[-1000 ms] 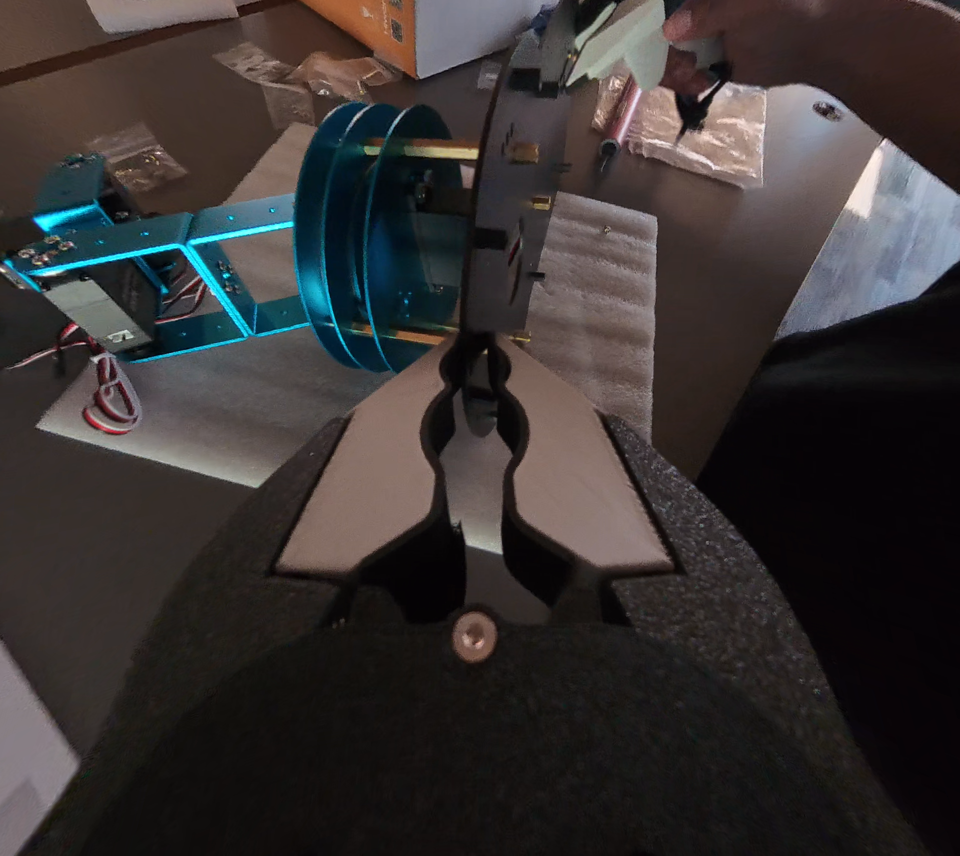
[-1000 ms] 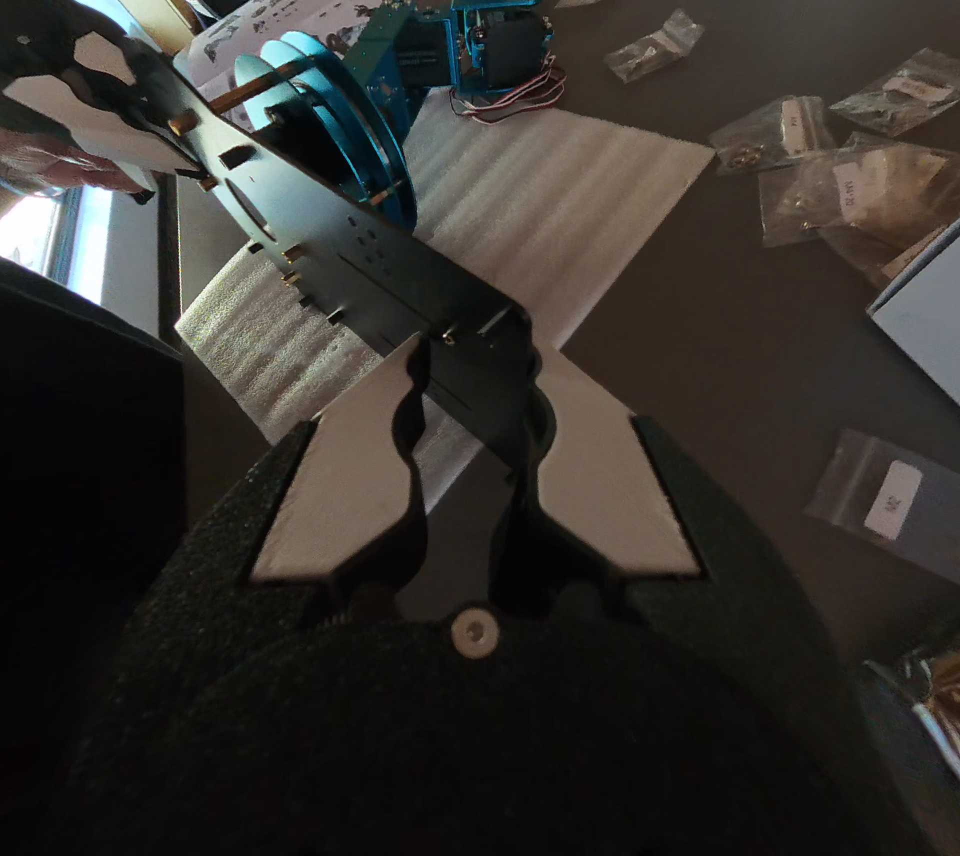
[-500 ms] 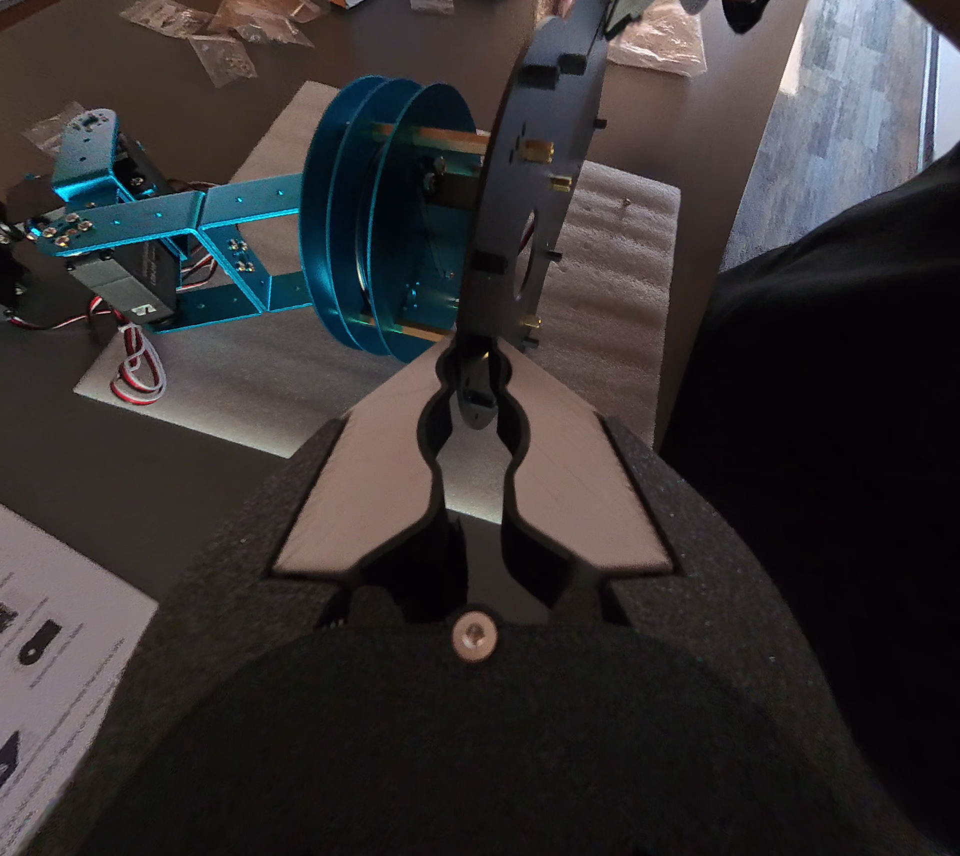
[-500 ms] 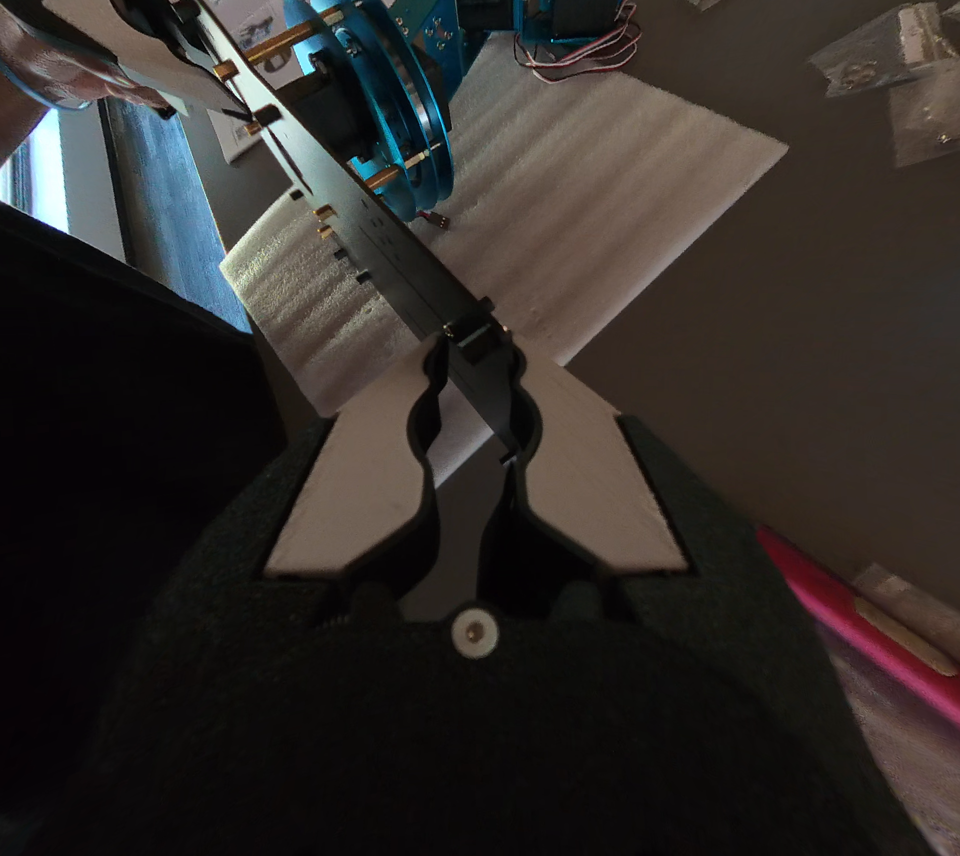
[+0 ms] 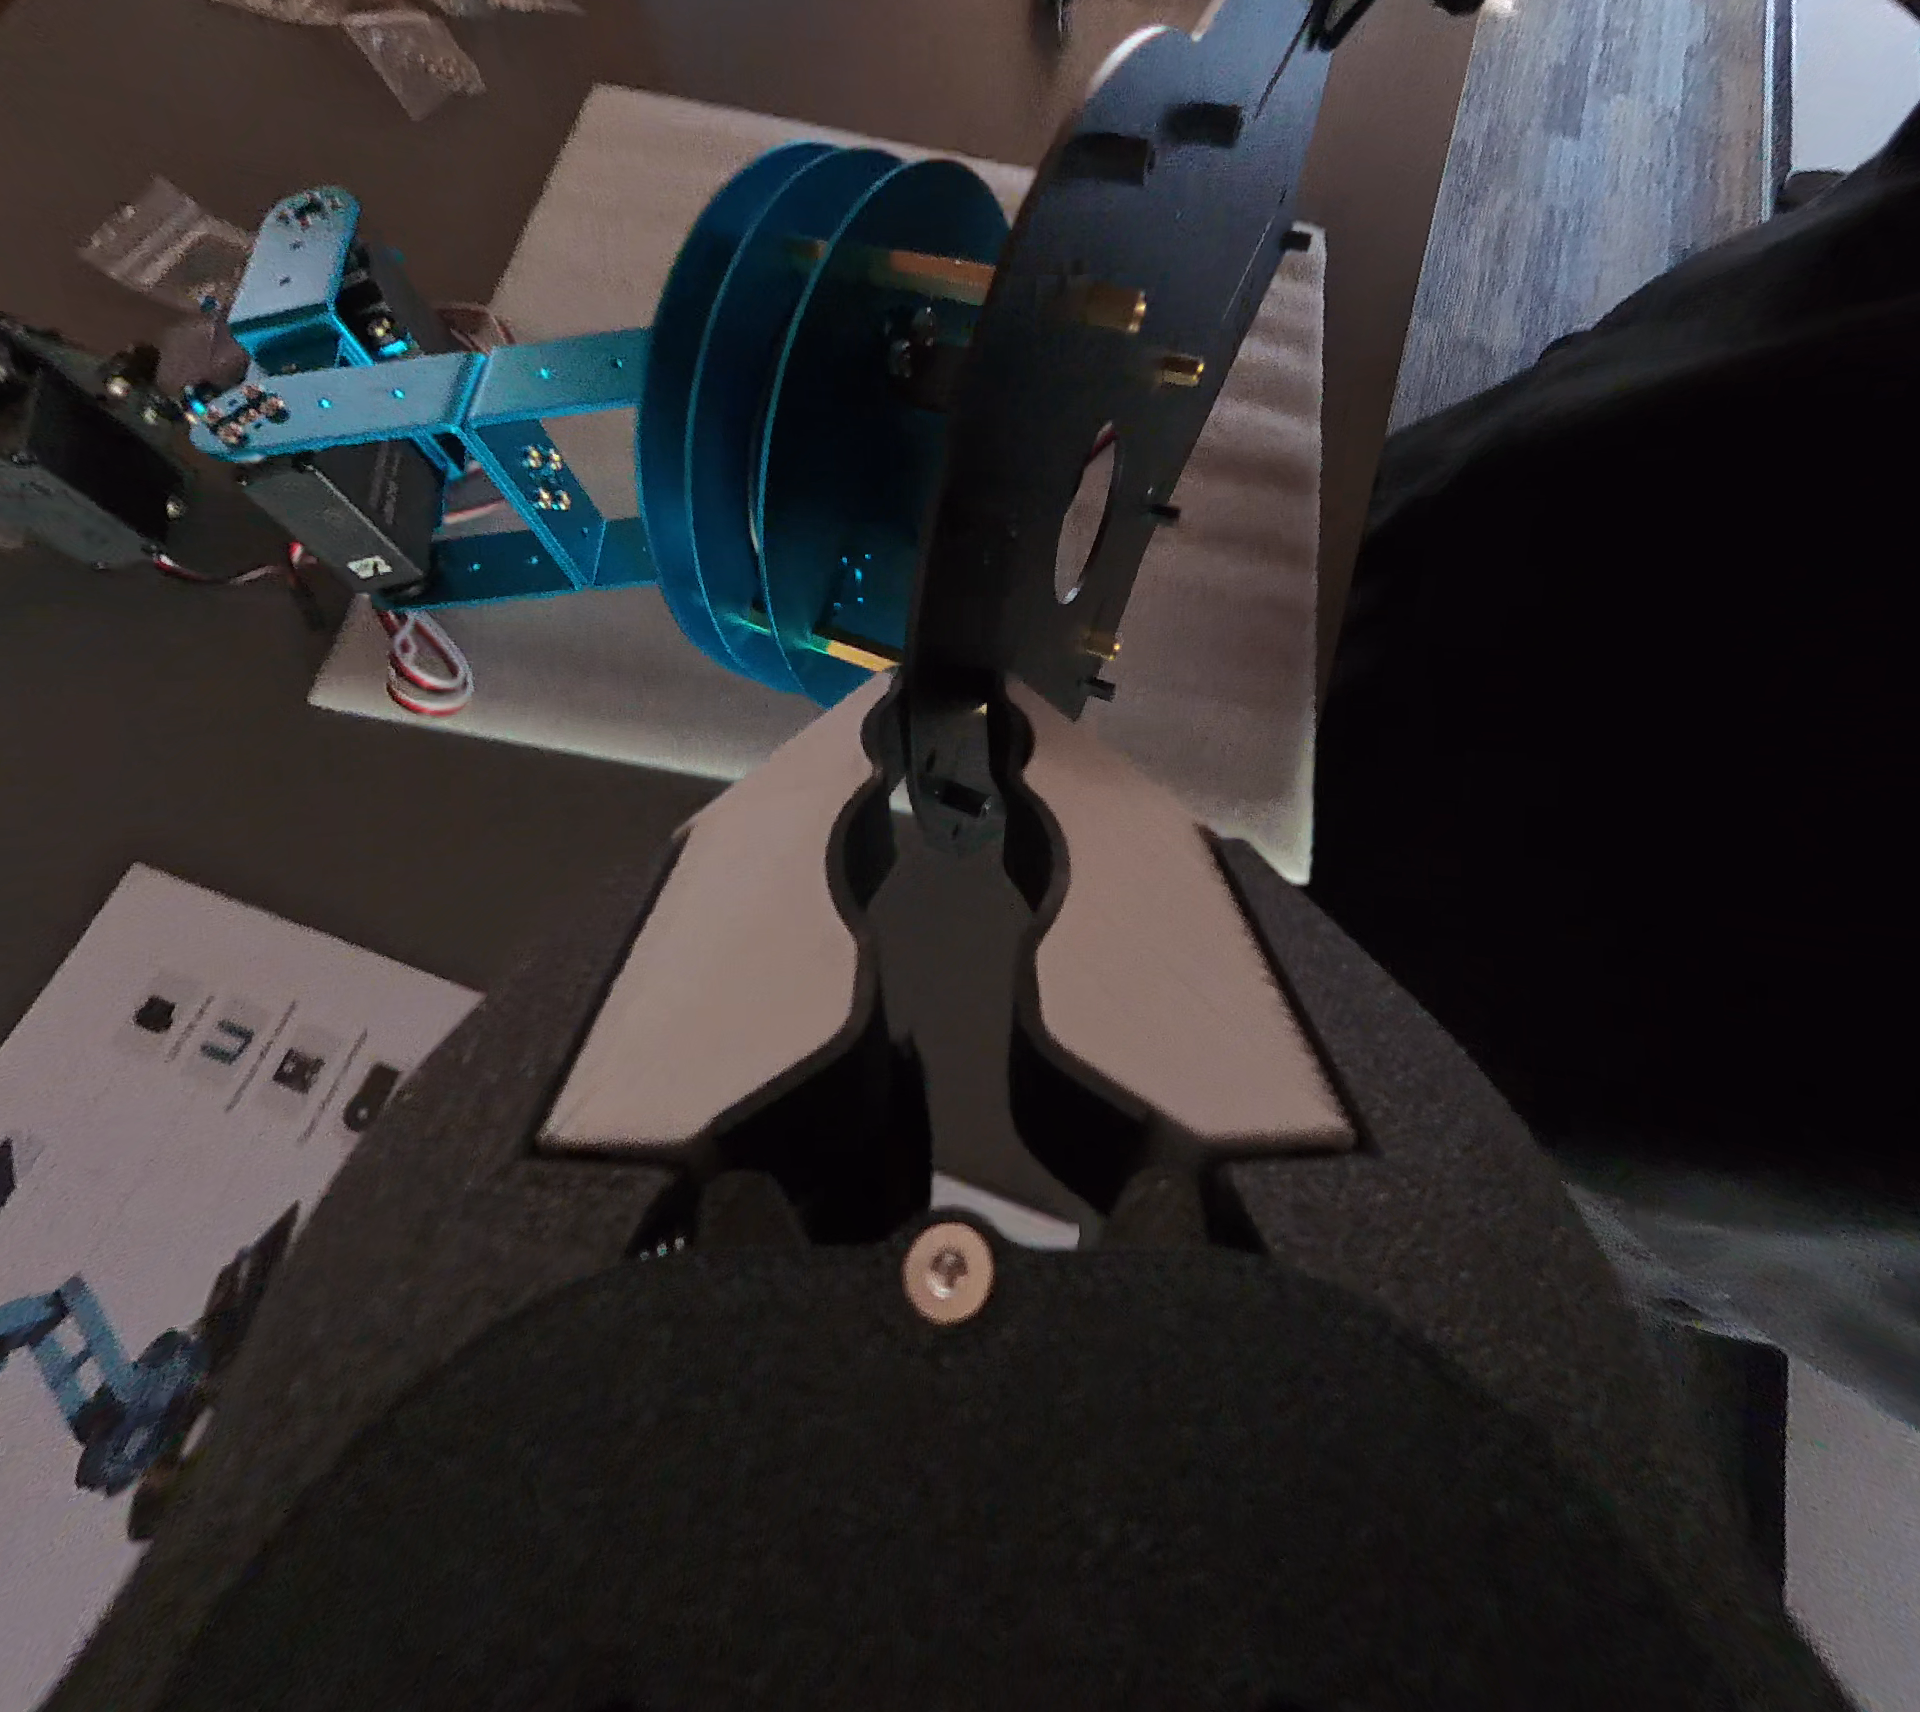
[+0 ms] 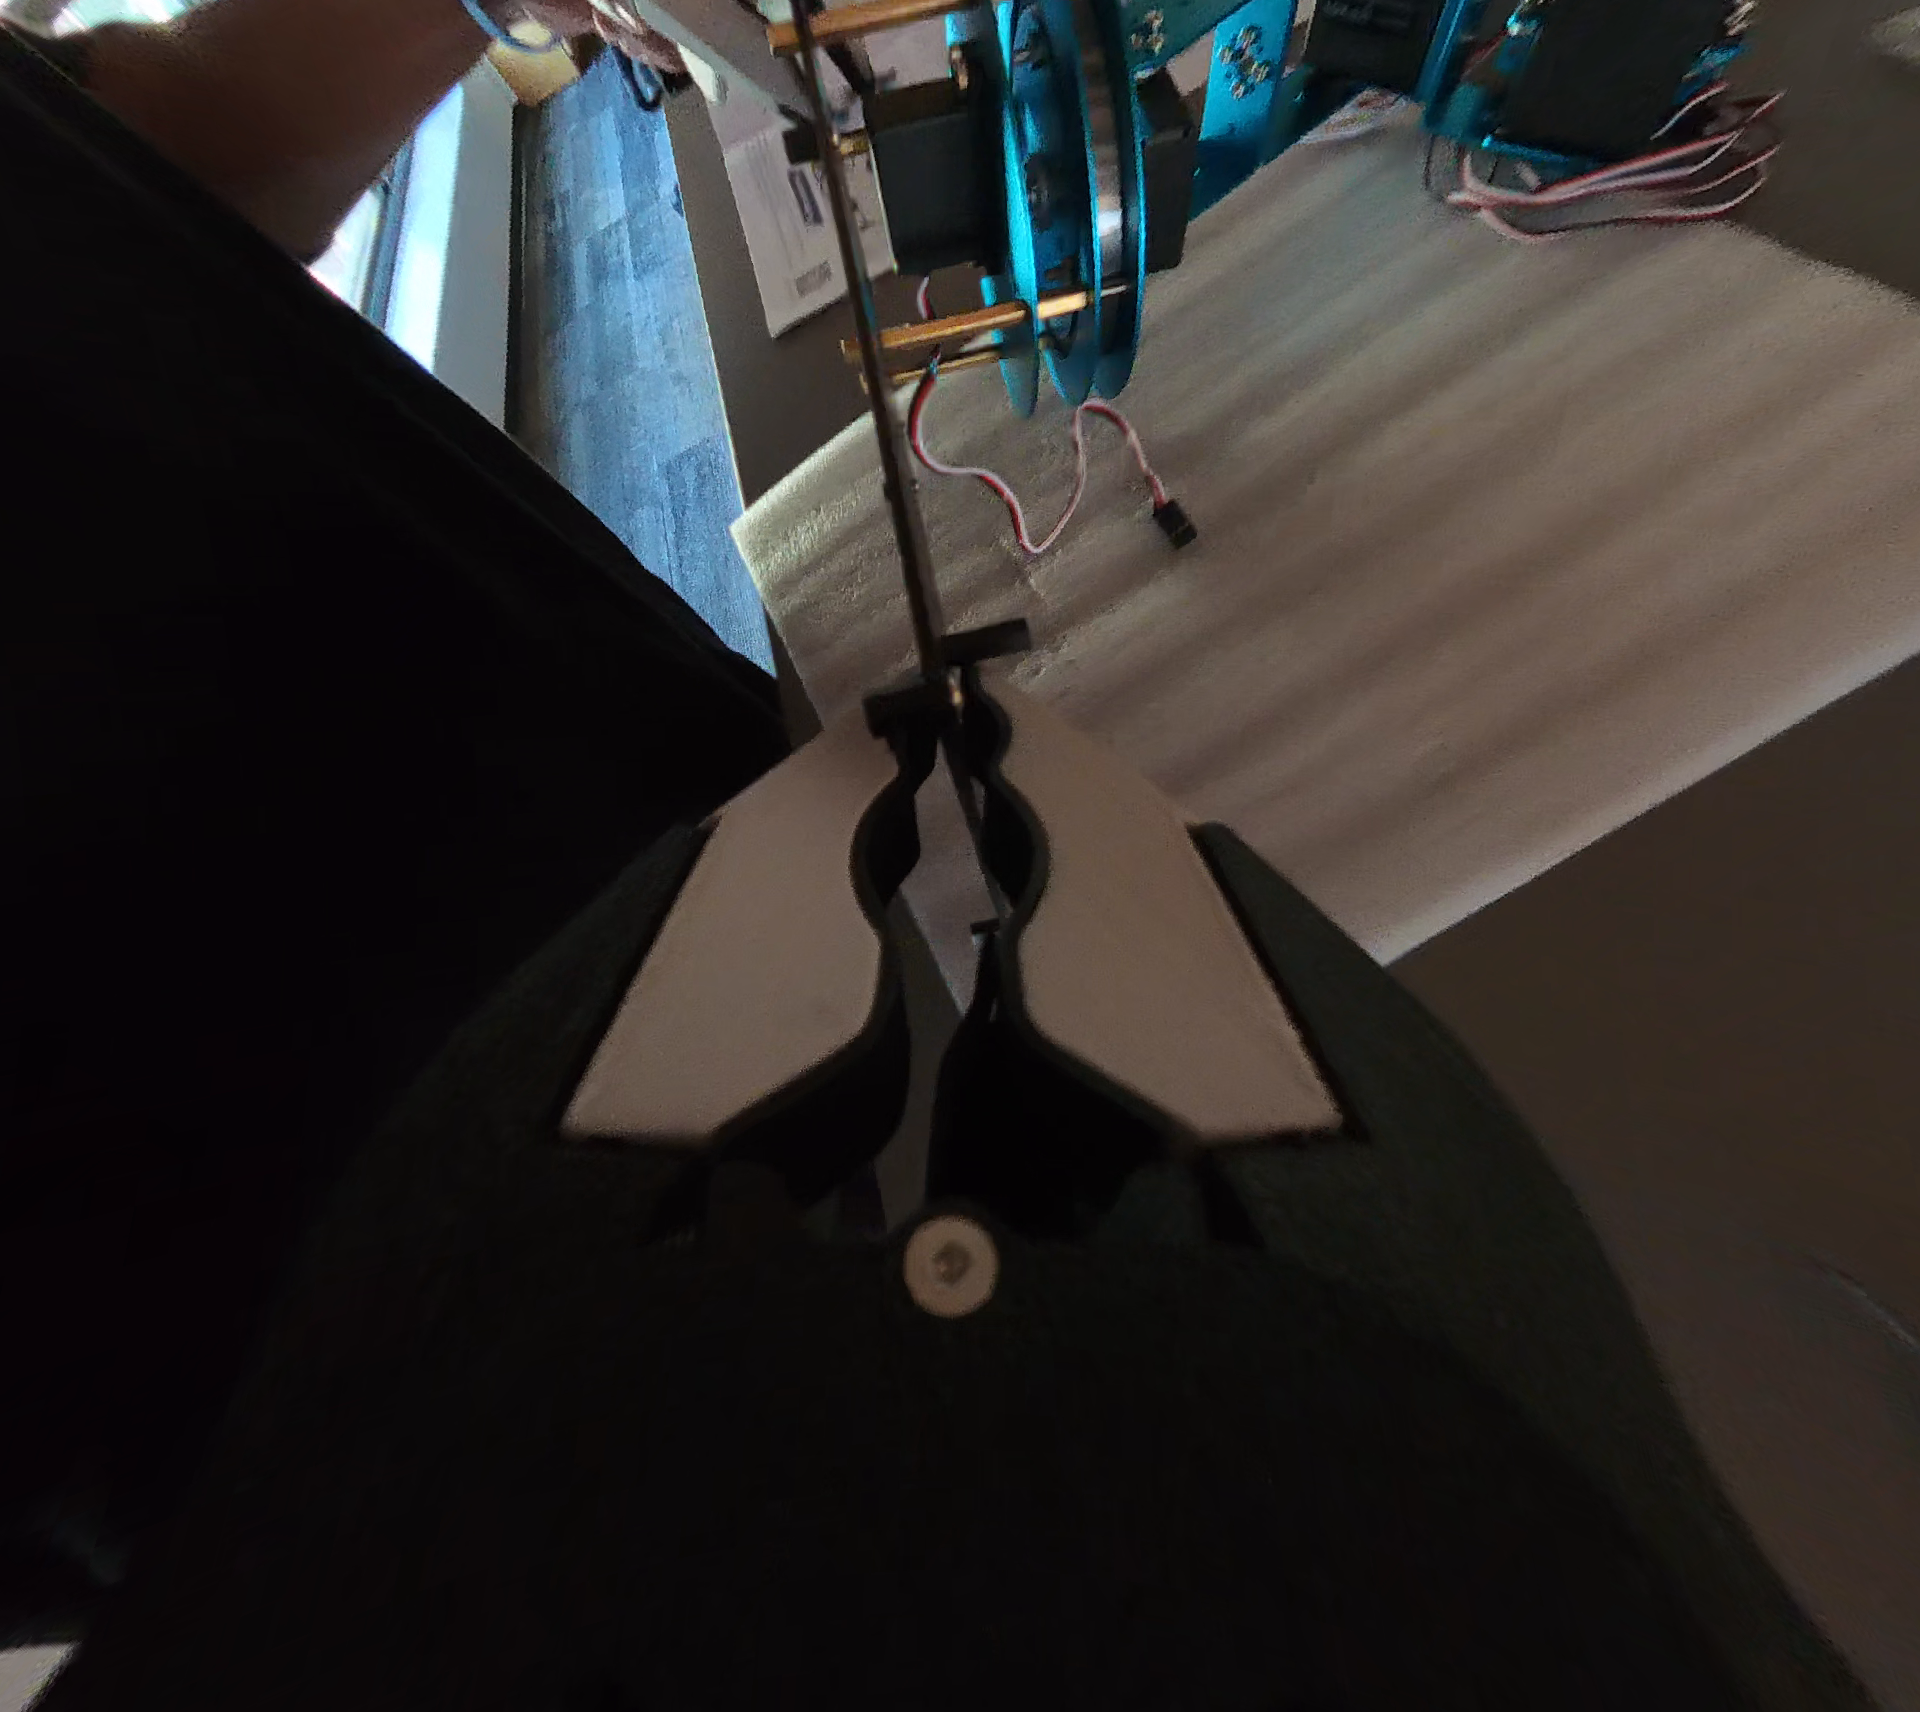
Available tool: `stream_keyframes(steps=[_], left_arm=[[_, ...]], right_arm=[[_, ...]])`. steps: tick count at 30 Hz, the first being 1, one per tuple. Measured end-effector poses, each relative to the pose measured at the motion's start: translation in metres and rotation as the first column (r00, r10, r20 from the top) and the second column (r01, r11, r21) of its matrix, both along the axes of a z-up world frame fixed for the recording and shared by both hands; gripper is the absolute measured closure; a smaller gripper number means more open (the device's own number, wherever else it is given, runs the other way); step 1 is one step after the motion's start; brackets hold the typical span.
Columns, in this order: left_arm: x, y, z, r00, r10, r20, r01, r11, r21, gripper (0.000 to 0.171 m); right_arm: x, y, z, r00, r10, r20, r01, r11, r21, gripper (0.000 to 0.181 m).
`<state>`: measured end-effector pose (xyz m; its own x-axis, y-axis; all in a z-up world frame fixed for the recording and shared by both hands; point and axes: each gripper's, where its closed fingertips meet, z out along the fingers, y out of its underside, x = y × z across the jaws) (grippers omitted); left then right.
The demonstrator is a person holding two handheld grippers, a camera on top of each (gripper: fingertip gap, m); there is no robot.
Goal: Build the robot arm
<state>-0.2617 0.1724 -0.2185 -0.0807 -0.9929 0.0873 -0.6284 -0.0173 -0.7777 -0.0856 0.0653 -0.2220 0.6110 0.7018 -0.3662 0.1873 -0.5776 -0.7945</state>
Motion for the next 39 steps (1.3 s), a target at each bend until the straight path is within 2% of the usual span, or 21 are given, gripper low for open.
stream_keyframes(steps=[4,9,10,12,13,15,17,20,24,27,31,35,37,39], left_arm=[[-0.009,-0.001,-0.012,1.000,-0.009,-0.023,0.010,1.000,0.009,0.161],[-0.008,-0.002,-0.012,1.000,-0.001,0.010,0.001,1.000,0.007,0.160],[-0.008,-0.002,-0.013,1.000,0.009,0.015,-0.009,1.000,0.007,0.159],[-0.009,-0.001,-0.013,0.999,0.041,0.026,-0.041,0.999,0.008,0.158],[-0.009,-0.001,-0.013,0.997,0.065,0.031,-0.065,0.998,0.007,0.157],[-0.012,0.001,-0.013,0.990,0.132,0.040,-0.133,0.991,0.009,0.154],[-0.019,0.001,-0.013,0.977,0.207,0.045,-0.208,0.978,0.019,0.150],[-0.027,-0.002,-0.009,0.941,0.330,0.067,-0.332,0.943,0.019,0.146],[-0.032,-0.015,-0.002,0.869,0.484,0.106,-0.486,0.874,-0.006,0.145],[-0.031,-0.030,0.010,0.801,0.582,0.144,-0.586,0.810,-0.011,0.145],[-0.015,-0.062,0.026,0.738,0.651,0.178,-0.655,0.754,-0.040,0.145],[0.020,-0.101,0.029,0.733,0.654,0.185,-0.652,0.754,-0.080,0.145],[0.045,-0.123,0.027,0.747,0.636,0.193,-0.624,0.771,-0.125,0.145],[0.074,-0.147,0.021,0.776,0.604,0.182,-0.580,0.796,-0.173,0.145]], right_arm=[[-0.008,-0.005,-0.018,0.997,-0.006,0.081,0.007,1.000,-0.016,0.179],[-0.008,-0.004,-0.018,0.998,-0.051,0.023,0.051,0.999,-0.004,0.178],[-0.008,-0.005,-0.017,0.998,-0.056,0.007,0.056,0.998,-0.005,0.176],[-0.003,-0.015,-0.010,0.998,-0.052,-0.038,0.051,0.999,-0.009,0.158],[0.005,-0.019,-0.007,0.997,-0.071,-0.038,0.071,0.997,-0.004,0.156],[0.026,-0.029,-0.009,0.994,-0.103,0.026,0.103,0.995,0.014,0.154],[0.044,-0.032,-0.021,0.981,-0.121,0.153,0.114,0.992,0.058,0.157],[0.035,-0.030,-0.039,0.972,-0.013,0.233,-0.015,0.993,0.116,0.158],[0.033,-0.024,-0.076,0.941,0.124,0.315,-0.149,0.987,0.059,0.163],[0.030,-0.026,-0.089,0.906,0.252,0.341,-0.281,0.959,0.040,0.169],[0.030,-0.023,-0.095,0.858,0.322,0.401,-0.387,0.918,0.090,0.168],[0.029,-0.023,-0.096,0.839,0.382,0.387,-0.443,0.893,0.076,0.170],[0.029,-0.021,-0.096,0.845,0.397,0.357,-0.439,0.897,0.042,0.179],[0.029,-0.021,-0.095,0.851,0.417,0.320,-0.447,0.894,0.023,0.179]])
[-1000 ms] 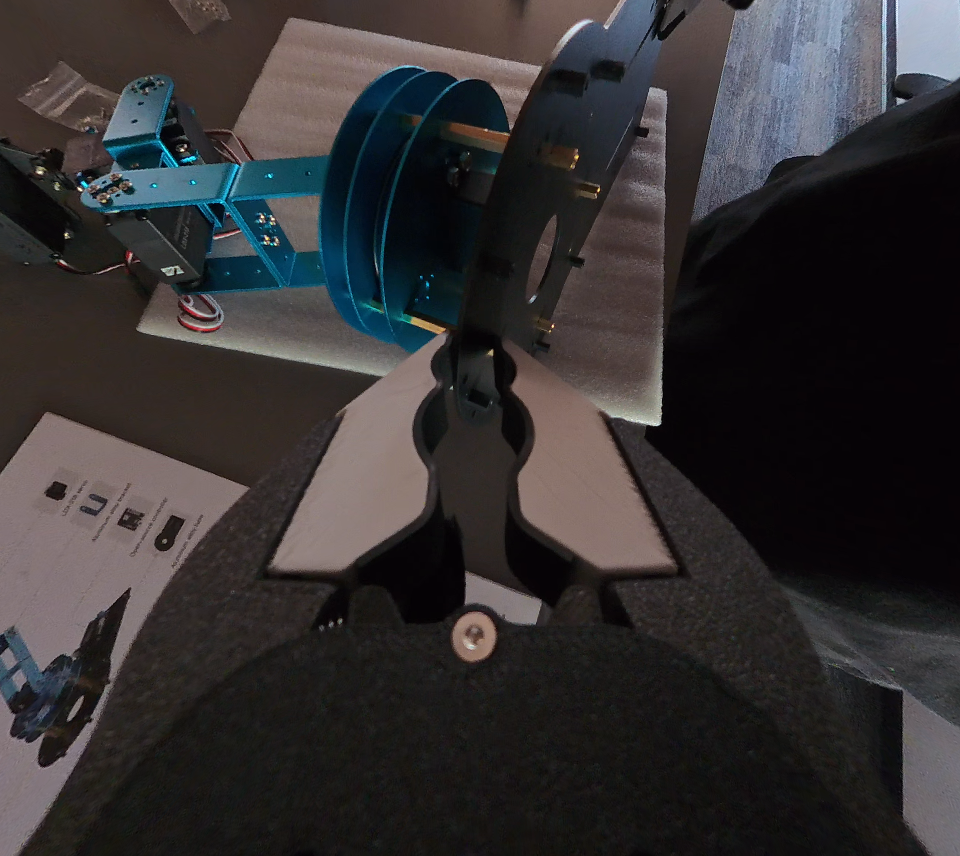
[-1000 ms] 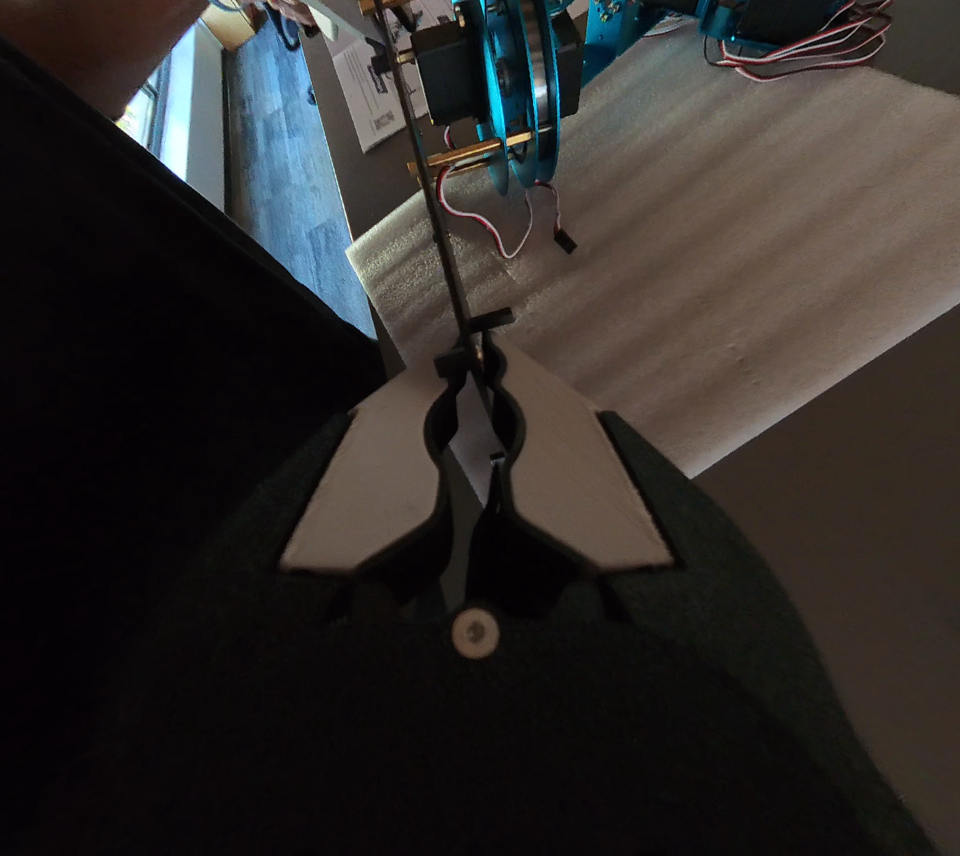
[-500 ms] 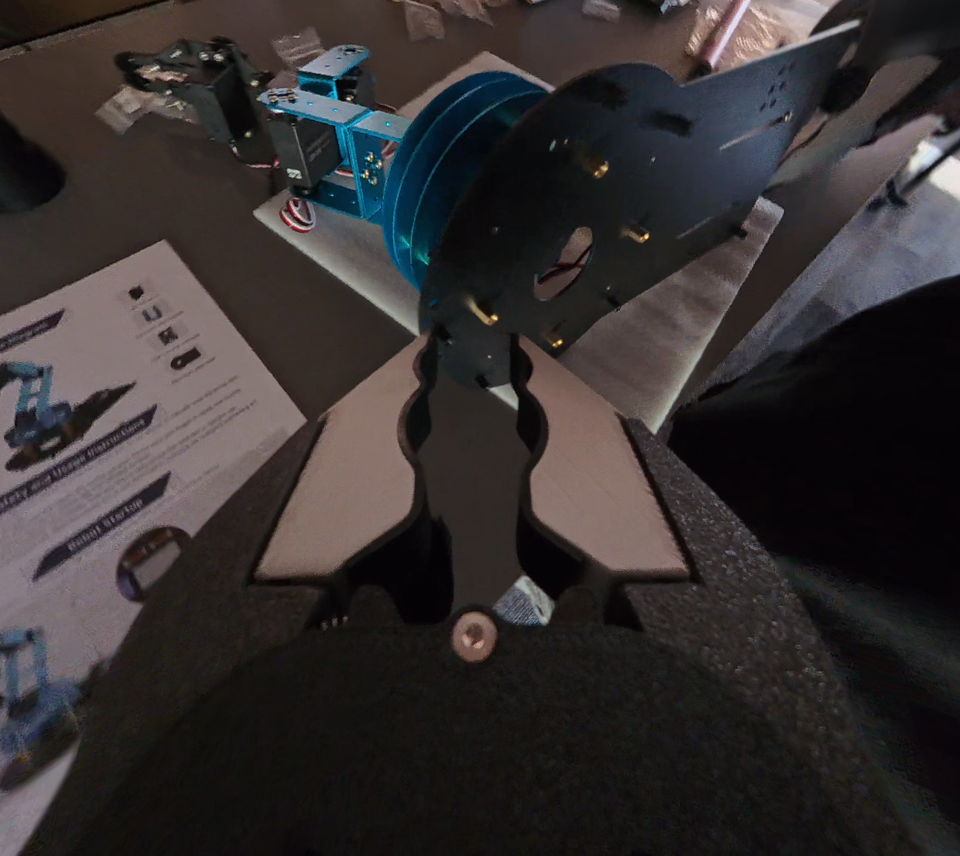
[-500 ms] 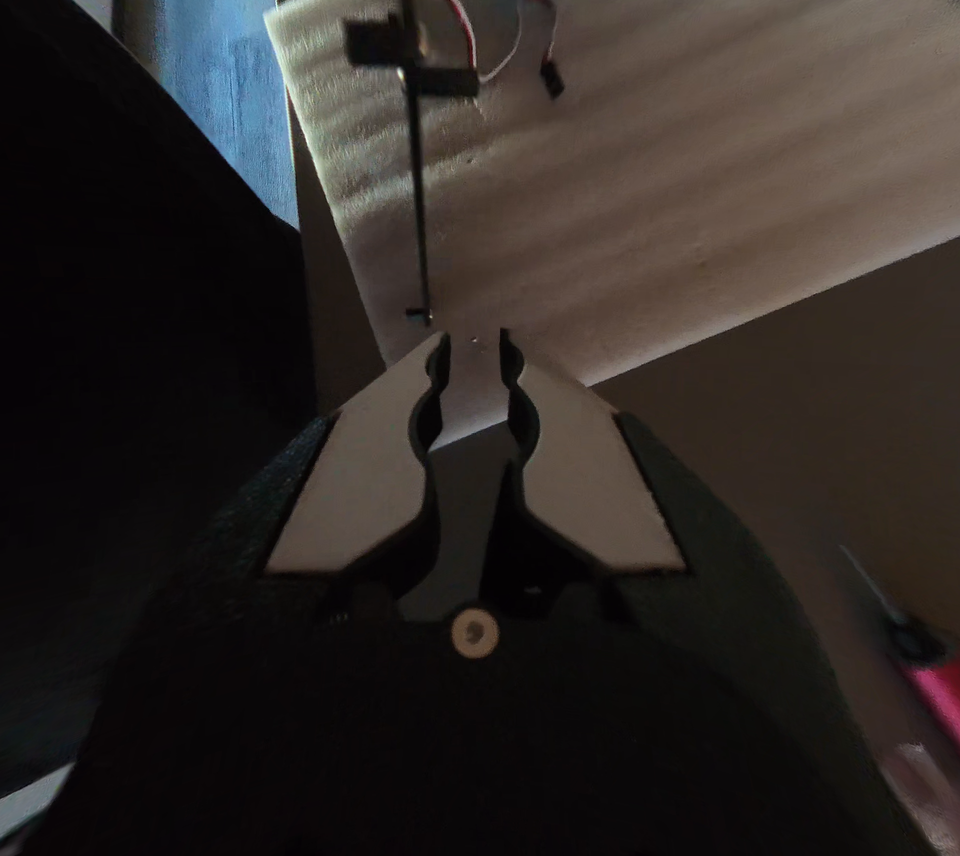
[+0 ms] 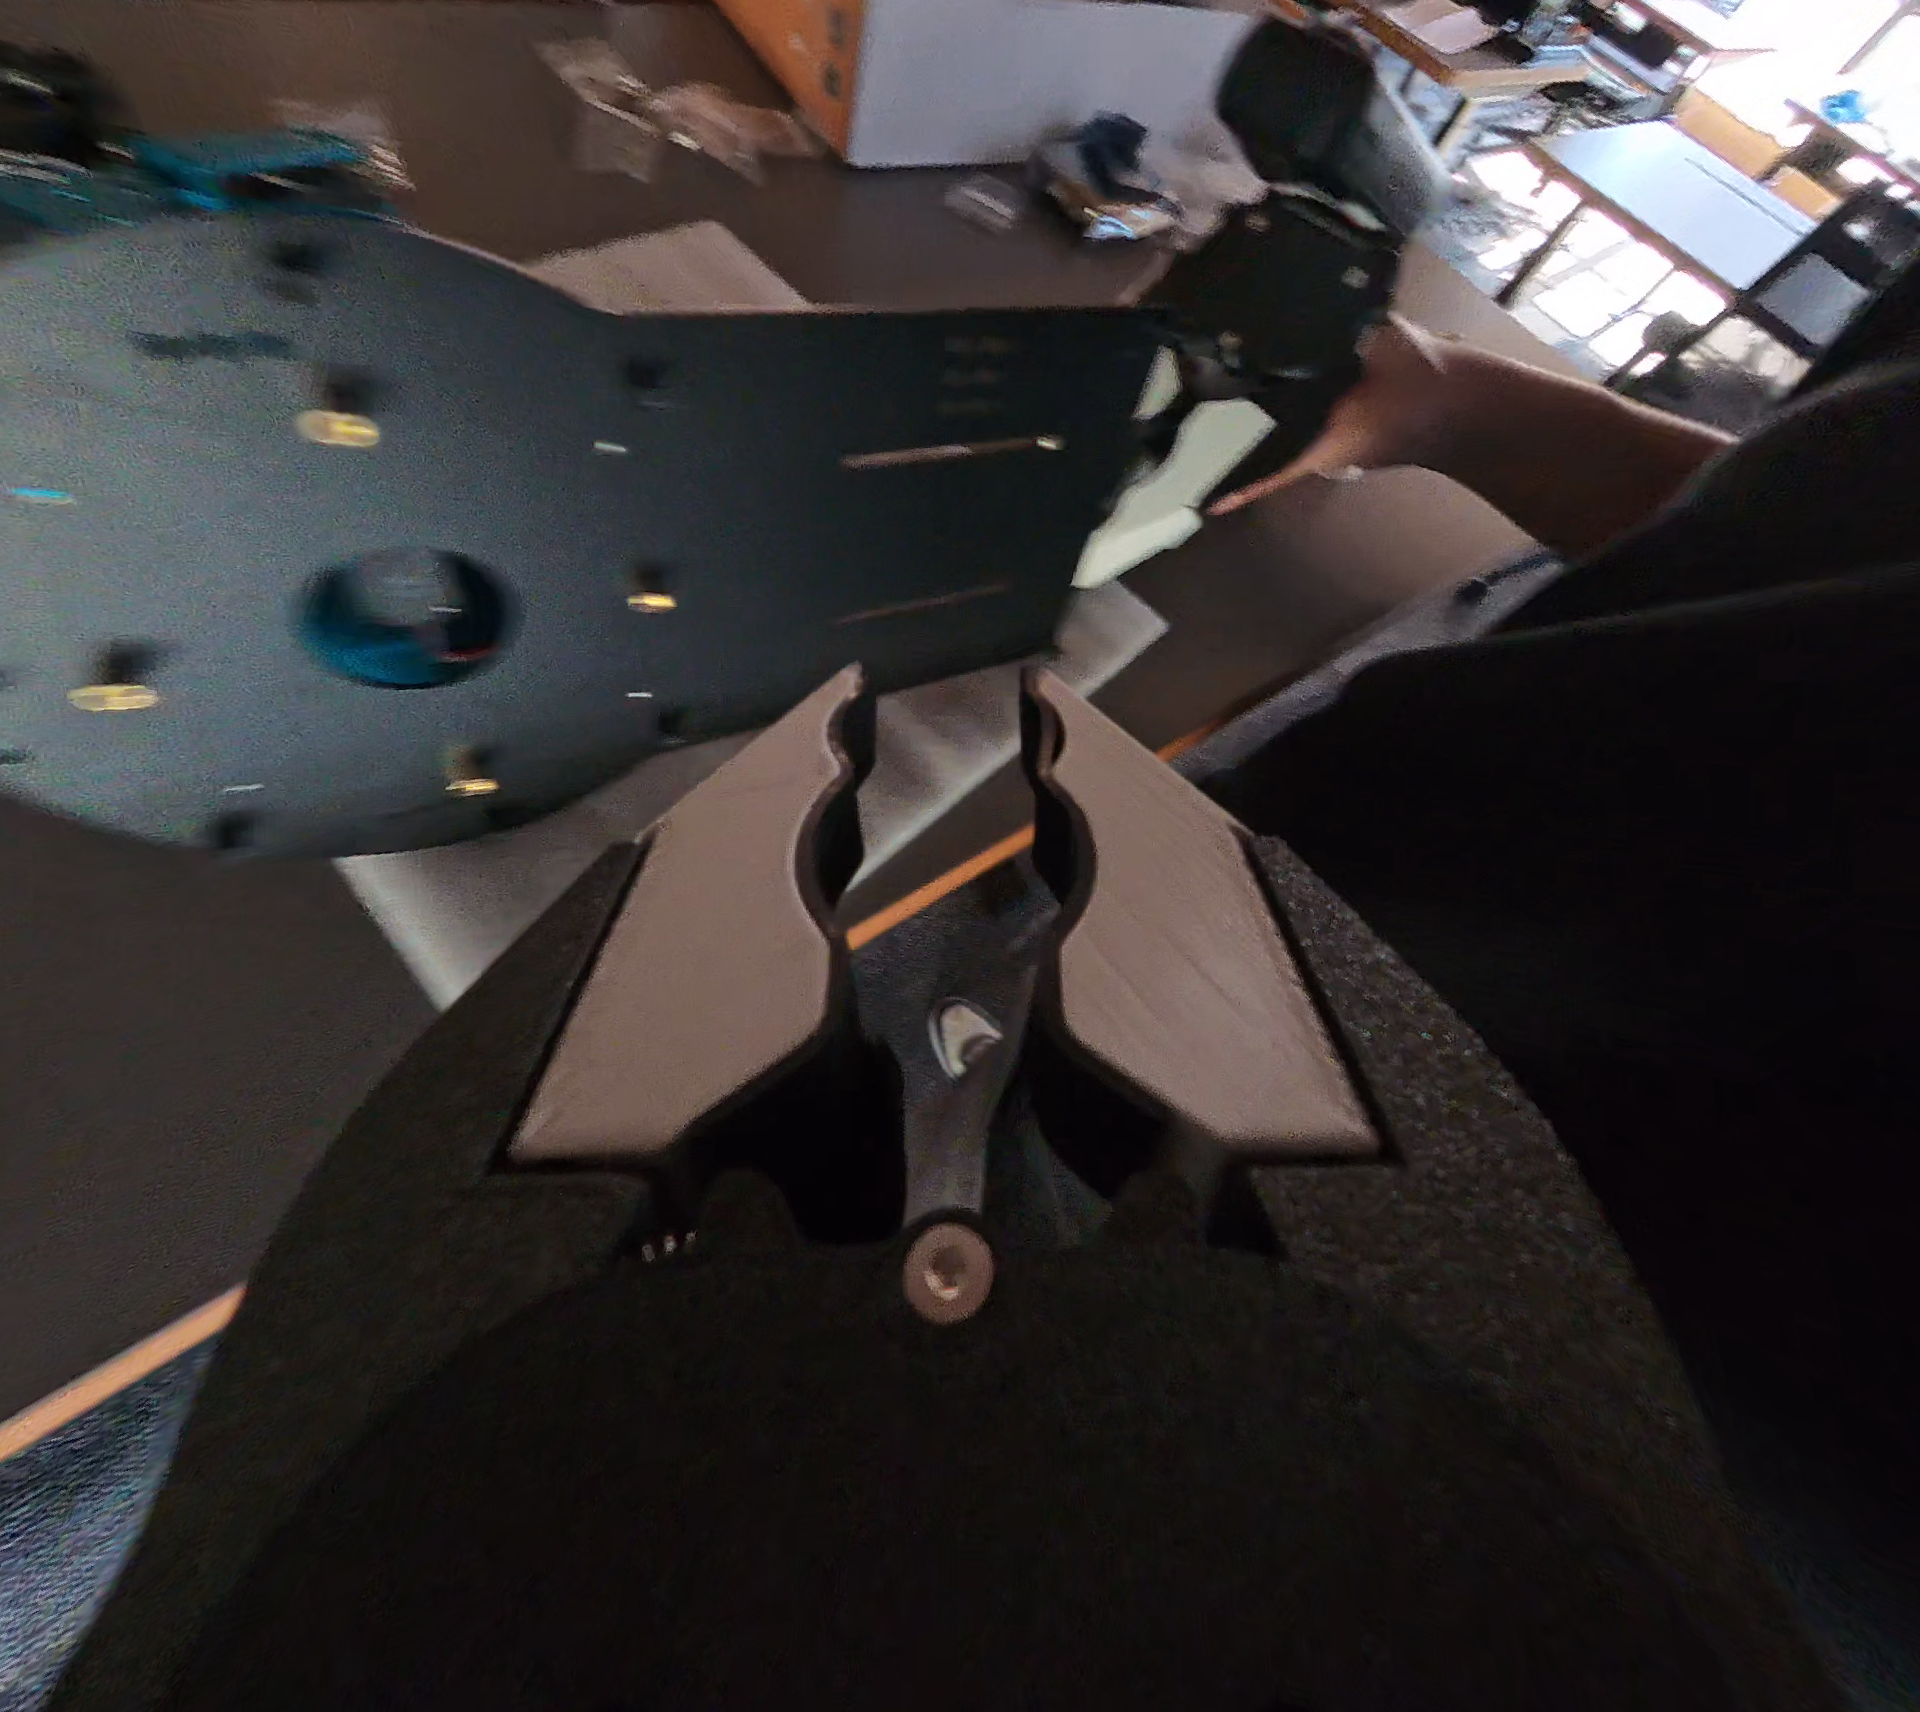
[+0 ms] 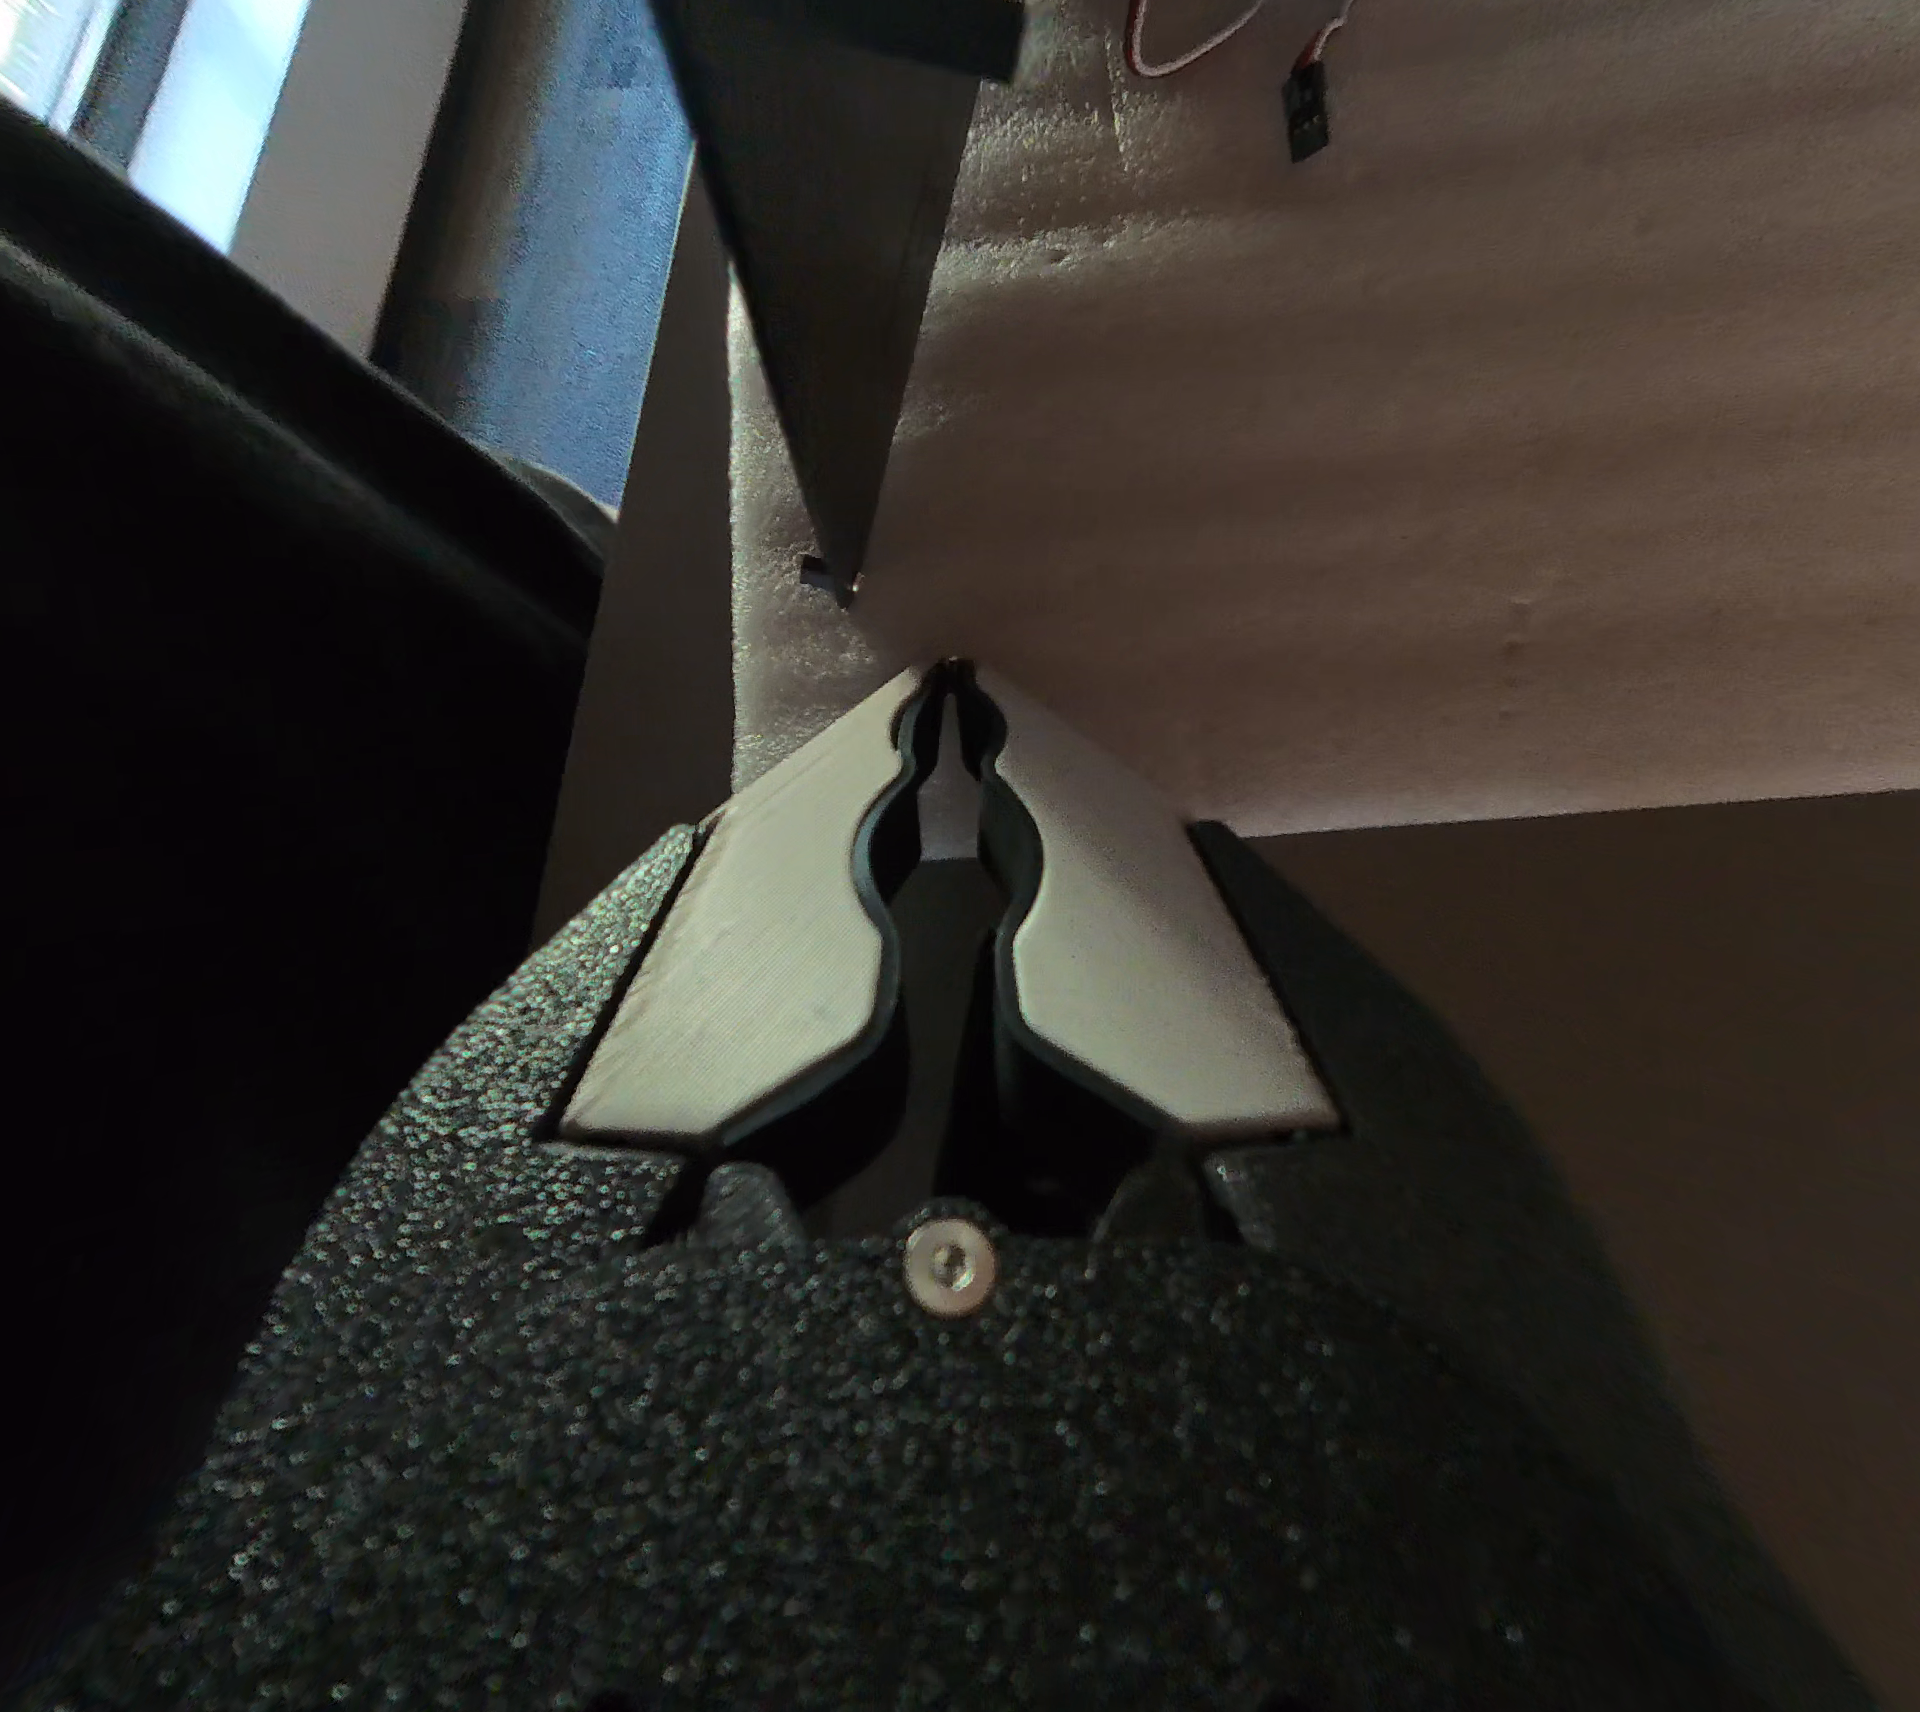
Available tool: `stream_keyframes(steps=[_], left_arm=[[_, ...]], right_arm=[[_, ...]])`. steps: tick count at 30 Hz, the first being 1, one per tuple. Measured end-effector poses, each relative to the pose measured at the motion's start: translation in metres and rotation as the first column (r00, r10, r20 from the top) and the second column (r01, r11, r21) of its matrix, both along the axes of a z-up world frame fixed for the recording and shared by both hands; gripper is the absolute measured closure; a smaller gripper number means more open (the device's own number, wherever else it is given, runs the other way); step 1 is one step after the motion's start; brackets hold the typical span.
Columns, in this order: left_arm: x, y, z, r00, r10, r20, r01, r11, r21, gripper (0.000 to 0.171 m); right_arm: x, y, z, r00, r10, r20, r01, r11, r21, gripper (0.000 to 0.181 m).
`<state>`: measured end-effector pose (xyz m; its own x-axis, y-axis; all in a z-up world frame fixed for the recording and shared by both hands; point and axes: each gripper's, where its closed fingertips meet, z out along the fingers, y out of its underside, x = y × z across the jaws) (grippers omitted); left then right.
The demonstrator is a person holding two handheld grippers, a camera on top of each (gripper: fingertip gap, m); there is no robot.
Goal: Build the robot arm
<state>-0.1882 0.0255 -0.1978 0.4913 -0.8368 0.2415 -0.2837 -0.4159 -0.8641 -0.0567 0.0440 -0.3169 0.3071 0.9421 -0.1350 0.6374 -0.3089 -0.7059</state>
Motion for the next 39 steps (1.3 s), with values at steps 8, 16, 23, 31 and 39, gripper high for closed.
stream_keyframes(steps=[8,16,23,31,39], left_arm=[[0.092,-0.019,-0.034,0.973,0.181,0.141,-0.132,0.943,-0.304,0.149],[0.136,-0.036,-0.008,0.826,0.265,0.498,0.020,0.869,-0.495,0.153],[0.137,-0.049,0.002,0.796,0.247,0.553,0.069,0.871,-0.487,0.168],[0.129,-0.057,0.004,0.798,0.203,0.568,0.132,0.860,-0.493,0.168],[0.122,-0.043,0.005,0.789,0.200,0.581,0.102,0.890,-0.444,0.170]], right_arm=[[0.008,-0.017,0.056,0.983,0.144,-0.113,-0.118,0.970,0.211,0.179],[0.003,-0.053,0.104,0.939,0.341,-0.044,-0.276,0.823,0.496,0.179],[-0.005,-0.066,0.116,0.910,0.412,-0.050,-0.320,0.773,0.547,0.179],[-0.014,-0.074,0.118,0.884,0.465,-0.048,-0.365,0.752,0.549,0.179],[-0.019,-0.059,0.118,0.901,0.402,-0.161,-0.302,0.849,0.434,0.176]])
